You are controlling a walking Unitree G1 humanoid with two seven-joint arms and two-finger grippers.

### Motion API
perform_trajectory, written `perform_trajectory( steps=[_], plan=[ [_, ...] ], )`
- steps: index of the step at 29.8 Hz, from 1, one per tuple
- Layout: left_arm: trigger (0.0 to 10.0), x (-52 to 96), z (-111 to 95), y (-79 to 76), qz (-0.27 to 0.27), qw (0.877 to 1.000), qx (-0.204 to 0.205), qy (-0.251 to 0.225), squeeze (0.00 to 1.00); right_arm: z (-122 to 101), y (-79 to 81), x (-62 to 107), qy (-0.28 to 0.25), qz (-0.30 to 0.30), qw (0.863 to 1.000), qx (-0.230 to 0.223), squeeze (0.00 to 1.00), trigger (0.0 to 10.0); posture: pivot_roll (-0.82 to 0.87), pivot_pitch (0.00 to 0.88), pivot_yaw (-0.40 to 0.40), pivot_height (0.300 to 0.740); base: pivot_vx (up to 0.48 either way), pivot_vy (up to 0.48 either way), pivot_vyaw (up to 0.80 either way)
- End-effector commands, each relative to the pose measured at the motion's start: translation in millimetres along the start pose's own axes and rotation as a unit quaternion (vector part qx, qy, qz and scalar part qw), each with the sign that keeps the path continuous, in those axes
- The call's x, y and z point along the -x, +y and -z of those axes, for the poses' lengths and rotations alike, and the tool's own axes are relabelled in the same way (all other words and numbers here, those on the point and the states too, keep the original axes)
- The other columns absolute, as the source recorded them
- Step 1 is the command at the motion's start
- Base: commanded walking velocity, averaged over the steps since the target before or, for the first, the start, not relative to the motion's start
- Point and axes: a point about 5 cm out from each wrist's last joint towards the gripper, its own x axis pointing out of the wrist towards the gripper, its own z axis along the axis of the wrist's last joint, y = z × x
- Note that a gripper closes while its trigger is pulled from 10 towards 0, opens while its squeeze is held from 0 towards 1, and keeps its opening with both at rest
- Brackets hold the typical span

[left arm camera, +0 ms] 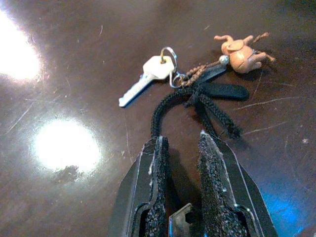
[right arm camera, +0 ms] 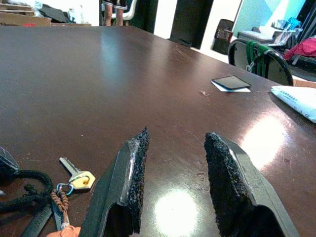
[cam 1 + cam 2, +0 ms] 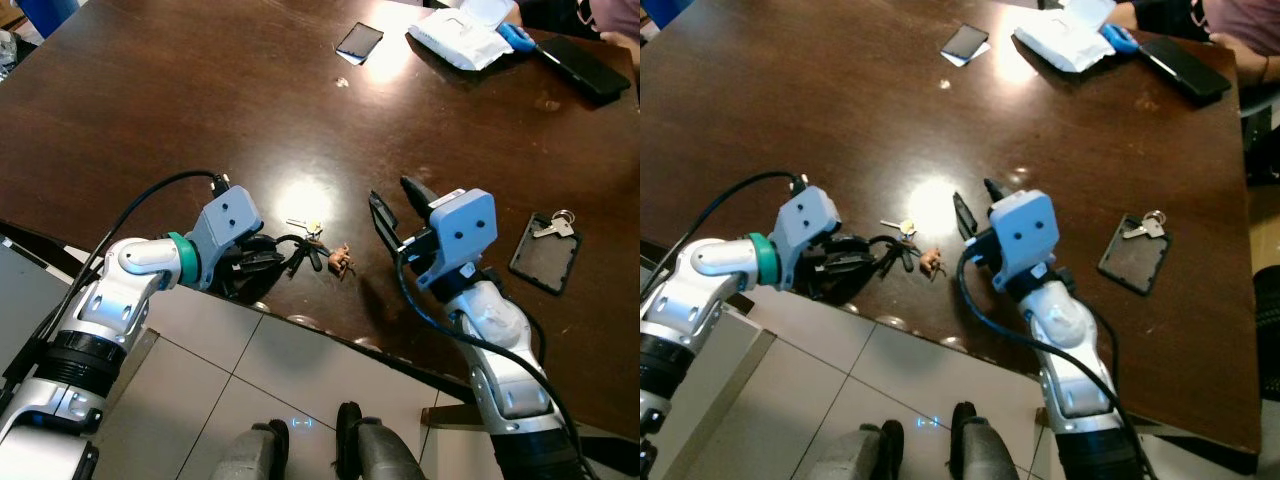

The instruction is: Hang keys on a hook

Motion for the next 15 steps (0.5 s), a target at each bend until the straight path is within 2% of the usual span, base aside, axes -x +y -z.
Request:
perform_trajectory(
  steps=[1, 5, 10, 11, 12, 15],
  plan=[
    [10.0, 2.8, 0, -0.3, 0.007, 1.000, -0.002, 0.000, 0.00, 0, -0.9, 3.6, 0.002, 0.001, 1.000, -0.002, 0.00, 10.0, -0.01, 0.260, 0.086, 0.740, 0.000, 0.000, 0.00],
    [10.0, 5.2, -10, 1.8, 0.015, 1.000, -0.012, -0.016, 0.00, 0, -0.4, 2.8, 0.002, 0.001, 1.000, -0.003, 0.00, 10.0, -0.01, 0.257, 0.086, 0.740, 0.000, 0.000, 0.00],
    [10.0, 4.6, 2, -4.8, 0.038, 0.999, -0.018, 0.006, 0.00, 0, 0.4, 2.2, 0.001, -0.001, 1.000, -0.003, 0.00, 10.0, -0.02, 0.257, 0.086, 0.740, 0.000, 0.000, 0.00],
    [10.0, 4.6, 2, -4.8, 0.038, 0.999, -0.018, 0.006, 0.00, 0, 0.4, 2.2, 0.001, -0.001, 1.000, -0.003, 0.00, 10.0, -0.02, 0.257, 0.086, 0.740, 0.000, 0.000, 0.00],
    [10.0, 1.4, 4, -12.9, 0.060, 0.998, -0.013, 0.003, 0.00, 0, -0.8, 3.2, 0.002, 0.000, 1.000, -0.001, 0.00, 10.0, -0.03, 0.256, 0.085, 0.740, 0.000, 0.000, 0.00],
    [10.0, -0.5, 5, -16.9, 0.072, 0.997, -0.011, -0.001, 0.00, 0, -1.6, 3.9, 0.003, 0.001, 1.000, 0.000, 0.00, 10.0, -0.03, 0.256, 0.084, 0.740, 0.000, 0.000, 0.00]
  ],
)
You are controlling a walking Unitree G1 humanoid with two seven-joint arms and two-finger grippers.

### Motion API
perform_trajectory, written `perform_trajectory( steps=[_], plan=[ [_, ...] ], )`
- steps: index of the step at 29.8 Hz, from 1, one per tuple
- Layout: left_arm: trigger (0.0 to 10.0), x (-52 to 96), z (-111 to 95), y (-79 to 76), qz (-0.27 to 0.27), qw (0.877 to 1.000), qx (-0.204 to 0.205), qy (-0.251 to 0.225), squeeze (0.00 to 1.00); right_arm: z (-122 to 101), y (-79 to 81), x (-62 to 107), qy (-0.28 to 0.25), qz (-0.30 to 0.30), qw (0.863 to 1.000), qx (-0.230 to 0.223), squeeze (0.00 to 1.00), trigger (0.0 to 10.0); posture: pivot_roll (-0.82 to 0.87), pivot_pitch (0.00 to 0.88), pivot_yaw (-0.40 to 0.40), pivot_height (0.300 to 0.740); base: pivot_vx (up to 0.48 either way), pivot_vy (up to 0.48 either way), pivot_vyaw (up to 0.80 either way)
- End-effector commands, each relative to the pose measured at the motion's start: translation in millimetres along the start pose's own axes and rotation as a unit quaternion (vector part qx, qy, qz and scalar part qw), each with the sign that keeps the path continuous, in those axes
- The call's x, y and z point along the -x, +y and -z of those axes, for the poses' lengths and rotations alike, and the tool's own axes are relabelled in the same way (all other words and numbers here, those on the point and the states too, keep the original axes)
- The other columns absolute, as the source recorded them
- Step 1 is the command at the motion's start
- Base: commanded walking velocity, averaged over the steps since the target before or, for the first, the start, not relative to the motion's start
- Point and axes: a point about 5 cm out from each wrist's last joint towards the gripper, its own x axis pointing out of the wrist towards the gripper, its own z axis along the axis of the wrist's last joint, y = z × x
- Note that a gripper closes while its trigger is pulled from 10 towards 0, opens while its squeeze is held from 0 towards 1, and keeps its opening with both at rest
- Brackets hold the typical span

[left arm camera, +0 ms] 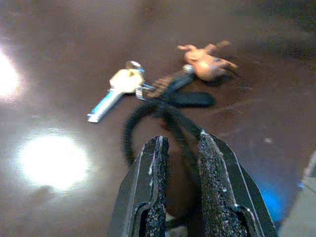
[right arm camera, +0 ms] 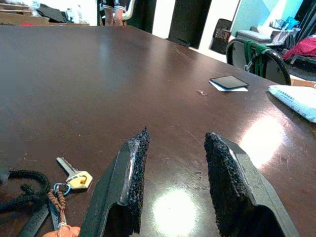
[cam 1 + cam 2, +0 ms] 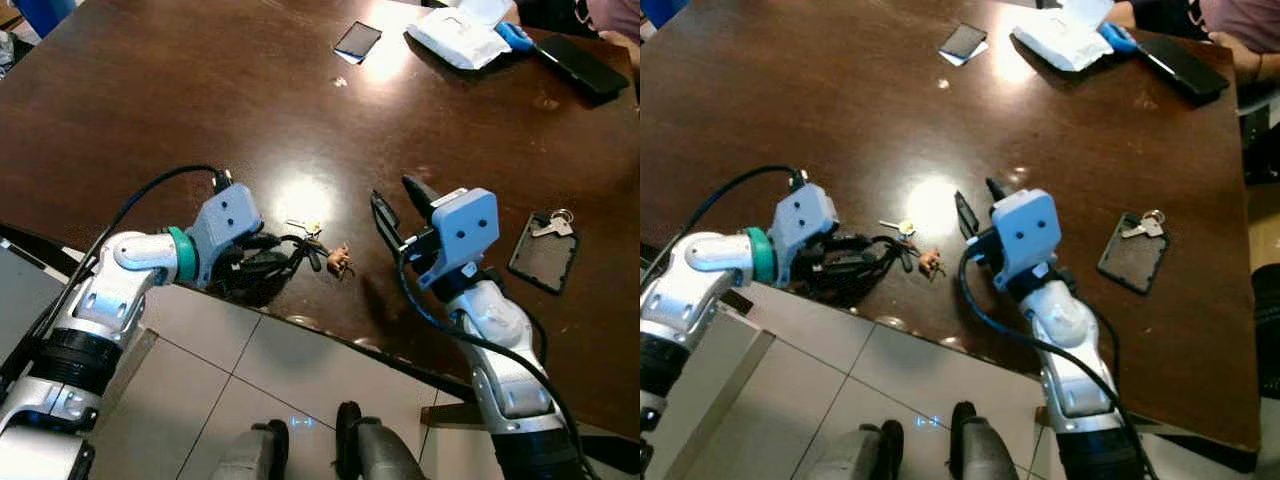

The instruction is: Hang keys on a hook

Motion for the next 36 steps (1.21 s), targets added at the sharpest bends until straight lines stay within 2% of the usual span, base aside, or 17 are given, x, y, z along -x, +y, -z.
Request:
perform_trajectory(
  steps=[1, 7, 19, 26, 31, 36],
  plan=[
    [10.0, -5.5, 6, -15.0, 0.042, 0.999, 0.008, 0.000, 0.00, 0, -2.4, 5.0, 0.004, 0.001, 1.000, 0.002, 0.00, 10.0, -0.04, 0.256, 0.082, 0.740, 0.000, 0.000, 0.00],
    [10.0, -8.2, 5, -17.6, 0.052, 0.999, 0.006, -0.003, 0.00, -1, -3.9, 6.0, 0.005, 0.002, 1.000, 0.004, 0.00, 10.0, -0.04, 0.254, 0.081, 0.740, 0.000, 0.000, 0.00],
    [10.0, -10.6, 12, -10.1, 0.012, 1.000, 0.003, 0.019, 0.00, -2, -4.2, 6.0, 0.005, 0.000, 1.000, 0.005, 0.00, 10.0, -0.04, 0.262, 0.076, 0.740, 0.000, 0.000, 0.00],
    [10.0, -2.1, 10, 12.5, -0.055, 0.998, 0.012, 0.023, 0.00, -1, -1.8, 5.3, 0.006, -0.001, 1.000, 0.001, 0.00, 10.0, -0.04, 0.263, 0.081, 0.740, 0.000, 0.000, 0.00],
    [10.0, -0.8, 13, 12.6, -0.053, 0.998, 0.009, 0.032, 0.00, -1, -1.3, 5.2, 0.006, -0.001, 1.000, 0.000, 0.00, 10.0, -0.04, 0.264, 0.082, 0.740, 0.000, 0.000, 0.00],
    [10.0, -3.6, 20, 4.6, -0.046, 0.998, 0.010, 0.045, 0.00, -1, -1.4, 5.9, 0.007, 0.000, 1.000, 0.000, 0.00, 10.0, -0.04, 0.269, 0.081, 0.740, 0.000, 0.000, 0.00]
  ],
)
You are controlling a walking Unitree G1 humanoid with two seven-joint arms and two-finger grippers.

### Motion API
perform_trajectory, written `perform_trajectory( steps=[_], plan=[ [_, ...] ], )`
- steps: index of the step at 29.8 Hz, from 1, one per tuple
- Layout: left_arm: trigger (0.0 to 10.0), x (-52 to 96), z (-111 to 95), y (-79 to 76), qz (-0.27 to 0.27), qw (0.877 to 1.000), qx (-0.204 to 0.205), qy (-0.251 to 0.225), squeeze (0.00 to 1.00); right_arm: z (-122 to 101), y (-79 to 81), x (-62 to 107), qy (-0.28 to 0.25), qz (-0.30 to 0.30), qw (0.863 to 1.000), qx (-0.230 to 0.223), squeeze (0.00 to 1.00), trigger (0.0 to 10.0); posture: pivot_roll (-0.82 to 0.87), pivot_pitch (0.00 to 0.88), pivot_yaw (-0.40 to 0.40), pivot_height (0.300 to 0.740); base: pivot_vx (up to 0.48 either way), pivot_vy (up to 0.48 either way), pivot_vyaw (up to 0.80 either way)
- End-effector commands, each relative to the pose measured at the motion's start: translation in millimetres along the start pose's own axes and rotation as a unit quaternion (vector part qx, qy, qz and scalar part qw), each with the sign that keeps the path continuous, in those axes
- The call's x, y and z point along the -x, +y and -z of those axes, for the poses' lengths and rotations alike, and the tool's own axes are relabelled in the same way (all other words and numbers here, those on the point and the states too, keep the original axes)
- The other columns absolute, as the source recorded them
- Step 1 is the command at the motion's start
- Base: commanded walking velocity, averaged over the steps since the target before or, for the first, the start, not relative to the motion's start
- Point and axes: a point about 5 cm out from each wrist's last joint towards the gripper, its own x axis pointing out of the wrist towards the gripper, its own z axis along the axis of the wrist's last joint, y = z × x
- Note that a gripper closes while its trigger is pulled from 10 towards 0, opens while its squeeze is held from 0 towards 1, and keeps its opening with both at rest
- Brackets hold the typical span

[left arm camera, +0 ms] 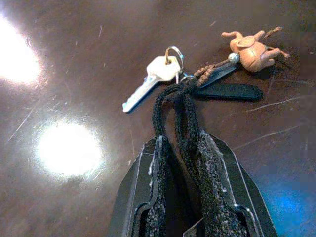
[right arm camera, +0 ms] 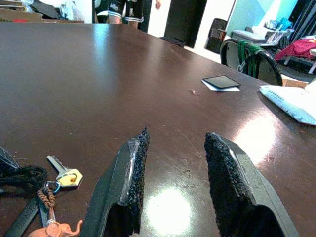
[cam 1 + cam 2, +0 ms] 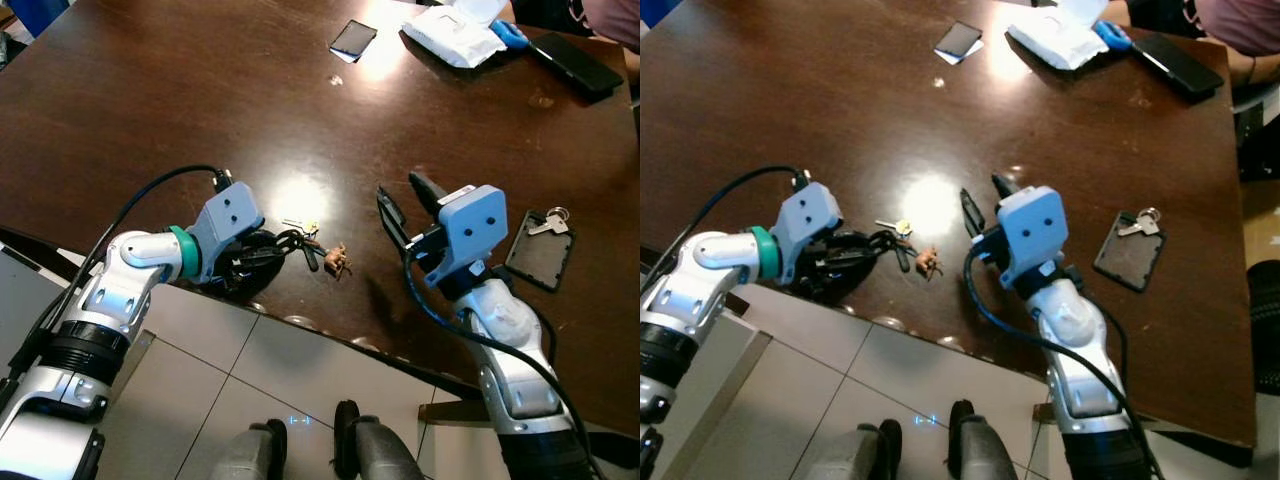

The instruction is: Hang keys on a hook

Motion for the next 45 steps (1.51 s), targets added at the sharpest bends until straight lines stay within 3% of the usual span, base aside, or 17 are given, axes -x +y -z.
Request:
perform_trajectory(
  steps=[1, 6, 7, 9, 10, 11, 12, 14, 15, 17, 30, 31, 32, 36, 38, 42, 45],
  plan=[
    [10.0, -0.8, 14, -9.9, 0.012, 1.000, 0.009, 0.027, 0.00, 3, 3.4, 4.3, 0.008, -0.003, 1.000, -0.008, 0.00, 10.0, -0.03, 0.270, 0.081, 0.740, 0.000, 0.000, 0.00],
    [9.9, -0.9, 16, -10.2, 0.009, 0.999, 0.013, 0.029, 0.00, 3, 3.6, 4.4, 0.008, -0.003, 1.000, -0.009, 0.00, 10.0, -0.03, 0.271, 0.082, 0.740, 0.000, 0.000, 0.00],
    [7.7, -0.9, 17, -10.0, 0.008, 0.999, 0.014, 0.030, 0.00, 3, 3.8, 4.4, 0.008, -0.003, 1.000, -0.009, 0.00, 10.0, -0.03, 0.271, 0.082, 0.740, 0.000, 0.000, 0.00],
    [7.7, -0.9, 17, -10.0, 0.008, 0.999, 0.014, 0.030, 0.00, 3, 3.8, 4.4, 0.008, -0.003, 1.000, -0.009, 0.00, 10.0, -0.03, 0.271, 0.082, 0.740, 0.000, 0.000, 0.00],
    [4.4, -0.7, 17, -9.0, 0.005, 0.999, 0.016, 0.031, 0.00, 3, 4.0, 4.4, 0.008, -0.003, 1.000, -0.010, 0.00, 10.0, -0.03, 0.272, 0.082, 0.740, 0.000, 0.000, 0.00],
    [4.4, -0.7, 17, -9.0, 0.005, 0.999, 0.016, 0.031, 0.00, 3, 4.0, 4.4, 0.008, -0.003, 1.000, -0.010, 0.00, 10.0, -0.03, 0.272, 0.082, 0.740, 0.000, 0.000, 0.00],
    [2.1, -0.3, 18, -7.4, 0.001, 0.999, 0.017, 0.031, 0.00, 3, 4.2, 4.4, 0.008, -0.003, 1.000, -0.010, 0.00, 10.0, -0.03, 0.271, 0.082, 0.740, 0.000, 0.000, 0.00],
    [2.1, -0.3, 18, -7.4, 0.001, 0.999, 0.017, 0.031, 0.00, 3, 4.2, 4.4, 0.008, -0.003, 1.000, -0.010, 0.00, 10.0, -0.03, 0.271, 0.082, 0.740, 0.000, 0.000, 0.00],
    [0.2, -0.1, 18, -5.6, -0.004, 0.999, 0.019, 0.031, 0.00, 3, 4.2, 4.3, 0.008, -0.003, 1.000, -0.010, 0.00, 10.0, -0.03, 0.272, 0.083, 0.740, 0.000, 0.000, 0.00],
    [0.0, 0.3, 18, -4.0, -0.009, 0.999, 0.021, 0.030, 0.00, 3, 4.4, 4.2, 0.008, -0.003, 1.000, -0.010, 0.00, 10.0, -0.03, 0.272, 0.082, 0.740, 0.000, 0.000, 0.00],
    [0.0, 4.9, -5, 12.4, -0.069, 0.997, 0.032, -0.030, 0.00, 4, 5.7, 4.0, 0.009, -0.004, 1.000, -0.012, 0.00, 10.0, -0.02, 0.270, 0.086, 0.740, 0.000, 0.000, 0.00],
    [10.0, 6.4, -23, 20.6, -0.101, 0.992, 0.033, -0.069, 0.00, 4, 6.4, 4.2, 0.009, -0.004, 1.000, -0.012, 0.00, 10.0, -0.02, 0.266, 0.086, 0.740, 0.000, 0.000, 0.00],
    [10.0, 6.4, -23, 20.6, -0.101, 0.992, 0.033, -0.069, 0.00, 4, 6.4, 4.2, 0.009, -0.004, 1.000, -0.012, 0.00, 10.0, -0.02, 0.266, 0.086, 0.740, 0.000, 0.000, 0.00],
    [10.0, 17.9, -88, 36.0, -0.214, 0.958, 0.017, -0.188, 0.00, 9, 12.4, 4.8, 0.012, -0.004, 1.000, -0.019, 0.00, 10.0, 0.00, 0.215, 0.083, 0.740, 0.000, 0.000, 0.00],
    [10.0, 17.9, -88, 36.0, -0.214, 0.958, 0.017, -0.188, 0.00, 9, 12.4, 4.8, 0.012, -0.004, 1.000, -0.019, 0.00, 10.0, 0.00, 0.215, 0.083, 0.740, 0.000, 0.000, 0.00],
    [10.0, 18.2, -113, 23.3, -0.285, 0.926, 0.060, -0.240, 0.00, 13, 17.2, 3.3, 0.012, -0.004, 1.000, -0.026, 0.00, 10.0, 0.01, 0.139, 0.088, 0.740, 0.000, 0.000, 0.00],
    [10.0, 19.0, -110, 13.7, -0.334, 0.918, 0.053, -0.209, 0.00, 12, 18.2, 1.4, 0.006, 0.002, 1.000, -0.031, 0.00, 10.0, 0.02, 0.105, 0.094, 0.740, 0.000, 0.000, 0.00]
  ],
)
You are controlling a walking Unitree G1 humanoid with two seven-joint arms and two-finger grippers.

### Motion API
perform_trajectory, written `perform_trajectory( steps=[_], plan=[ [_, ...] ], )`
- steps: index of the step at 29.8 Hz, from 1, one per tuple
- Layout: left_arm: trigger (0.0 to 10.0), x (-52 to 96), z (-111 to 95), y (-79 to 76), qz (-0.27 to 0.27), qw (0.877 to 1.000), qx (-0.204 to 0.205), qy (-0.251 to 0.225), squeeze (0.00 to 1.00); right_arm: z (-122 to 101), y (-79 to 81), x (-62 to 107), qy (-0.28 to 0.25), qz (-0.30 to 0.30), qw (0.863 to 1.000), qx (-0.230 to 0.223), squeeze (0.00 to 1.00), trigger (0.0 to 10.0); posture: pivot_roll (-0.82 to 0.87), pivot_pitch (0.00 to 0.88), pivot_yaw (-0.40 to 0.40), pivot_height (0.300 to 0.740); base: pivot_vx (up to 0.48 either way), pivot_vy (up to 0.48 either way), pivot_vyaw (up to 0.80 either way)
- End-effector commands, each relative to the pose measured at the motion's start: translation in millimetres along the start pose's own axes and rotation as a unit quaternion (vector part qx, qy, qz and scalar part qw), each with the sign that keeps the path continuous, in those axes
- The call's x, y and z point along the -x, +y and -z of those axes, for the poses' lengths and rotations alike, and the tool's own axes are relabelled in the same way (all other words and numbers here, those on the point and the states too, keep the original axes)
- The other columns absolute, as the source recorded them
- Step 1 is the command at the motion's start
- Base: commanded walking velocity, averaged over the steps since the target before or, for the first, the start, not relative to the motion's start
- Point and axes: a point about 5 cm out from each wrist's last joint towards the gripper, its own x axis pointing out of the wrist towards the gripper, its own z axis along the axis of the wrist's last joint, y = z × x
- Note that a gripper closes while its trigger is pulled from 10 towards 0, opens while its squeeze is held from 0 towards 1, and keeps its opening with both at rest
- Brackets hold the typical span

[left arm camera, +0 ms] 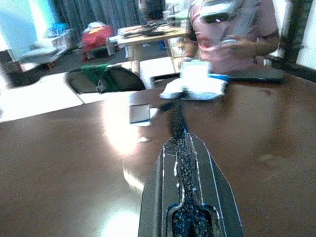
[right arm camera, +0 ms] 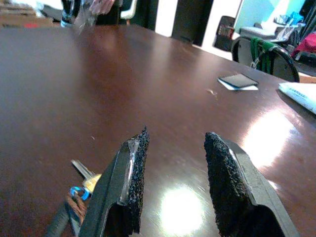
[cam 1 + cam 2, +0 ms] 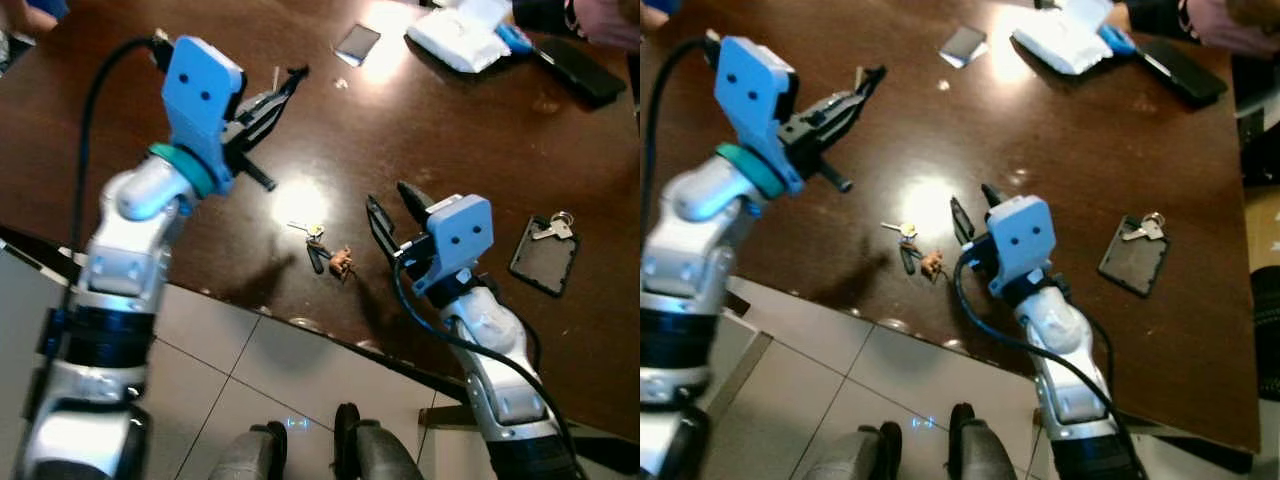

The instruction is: Hang keys on a hook

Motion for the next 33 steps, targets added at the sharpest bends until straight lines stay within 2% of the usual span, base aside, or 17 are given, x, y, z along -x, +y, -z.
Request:
perform_trajectory(
  steps=[1, 2, 7, 8, 9, 11, 13, 19, 33],
  plan=[
    [10.0, 7.1, 3, 2.1, -0.031, 0.999, -0.021, 0.018, 0.00, 3, 0.8, 2.2, 0.003, 0.004, 1.000, 0.000, 0.00, 10.0, 0.02, 0.105, 0.094, 0.740, 0.000, 0.000, 0.00],
    [10.0, 10.5, 5, 0.7, -0.041, 0.998, -0.043, 0.030, 0.00, 3, 1.1, 1.8, 0.001, 0.006, 1.000, -0.002, 0.00, 10.0, 0.02, 0.105, 0.094, 0.740, 0.000, 0.000, 0.00],
    [10.0, 22.6, 17, 4.7, -0.071, 0.994, -0.064, 0.058, 0.00, 3, 3.3, 2.5, -0.002, 0.012, 1.000, -0.008, 0.00, 10.0, 0.02, 0.087, 0.107, 0.740, 0.000, 0.000, 0.00],
    [10.0, 30.2, 24, 10.2, -0.095, 0.990, -0.068, 0.081, 0.00, 4, 5.0, 2.7, -0.001, 0.015, 1.000, -0.012, 0.00, 10.0, 0.02, 0.085, 0.108, 0.740, 0.000, 0.000, 0.00],
    [10.0, 30.2, 24, 10.2, -0.095, 0.990, -0.068, 0.081, 0.00, 4, 5.0, 2.7, -0.001, 0.015, 1.000, -0.012, 0.00, 10.0, 0.02, 0.085, 0.108, 0.740, 0.000, 0.000, 0.00],
    [10.0, 44.1, 35, 22.0, -0.144, 0.980, -0.080, 0.113, 0.00, 5, 8.2, 3.7, 0.000, 0.023, 1.000, -0.019, 0.00, 10.0, 0.03, 0.084, 0.107, 0.740, 0.000, 0.000, 0.00],
    [10.0, 50.7, 37, 27.1, -0.174, 0.974, -0.077, 0.126, 0.00, 6, 9.6, 3.2, 0.001, 0.028, 0.999, -0.025, 0.00, 10.0, 0.03, 0.084, 0.104, 0.740, 0.000, 0.000, 0.00],
    [10.0, 53.1, 35, 25.6, -0.187, 0.970, -0.085, 0.130, 0.00, 7, 8.7, 1.0, 0.000, 0.031, 0.999, -0.026, 0.00, 10.0, 0.04, 0.089, 0.101, 0.740, -0.128, 0.000, 0.00],
    [10.0, 53.3, 29, 22.6, -0.193, 0.968, -0.097, 0.129, 0.00, 8, 4.9, -4.8, 0.007, 0.050, 0.999, -0.017, 0.00, 10.0, 0.05, 0.087, 0.103, 0.740, -0.329, 0.000, 0.00]
  ],
)
